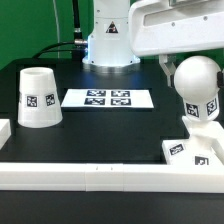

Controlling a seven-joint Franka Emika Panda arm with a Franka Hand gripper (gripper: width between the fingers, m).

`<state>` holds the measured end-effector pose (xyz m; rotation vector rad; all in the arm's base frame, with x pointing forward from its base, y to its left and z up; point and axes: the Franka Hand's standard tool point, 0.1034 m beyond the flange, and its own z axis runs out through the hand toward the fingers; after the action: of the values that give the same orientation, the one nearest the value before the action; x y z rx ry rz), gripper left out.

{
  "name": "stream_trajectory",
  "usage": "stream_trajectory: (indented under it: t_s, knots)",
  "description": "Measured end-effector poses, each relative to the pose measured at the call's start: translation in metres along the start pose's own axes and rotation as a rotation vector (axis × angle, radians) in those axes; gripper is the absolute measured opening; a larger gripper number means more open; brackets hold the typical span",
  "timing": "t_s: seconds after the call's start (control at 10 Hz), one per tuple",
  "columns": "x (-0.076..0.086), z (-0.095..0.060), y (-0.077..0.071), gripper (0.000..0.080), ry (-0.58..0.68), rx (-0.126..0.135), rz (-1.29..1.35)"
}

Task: Assemble lamp

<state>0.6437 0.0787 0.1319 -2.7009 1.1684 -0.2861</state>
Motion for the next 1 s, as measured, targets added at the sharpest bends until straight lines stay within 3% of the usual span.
stream_trajectory:
  t_s: [0.5, 0.7, 1.0]
  knots:
    - [-0.011, -0.001, -0.012, 0.0580, -0.011, -0.015, 0.038]
    - [-0.011, -0.001, -0.013, 0.0580, -0.024, -0.033, 0.040]
    - [-0.010, 0.001, -0.011, 0.0580, -0.026, -0.036, 0.046]
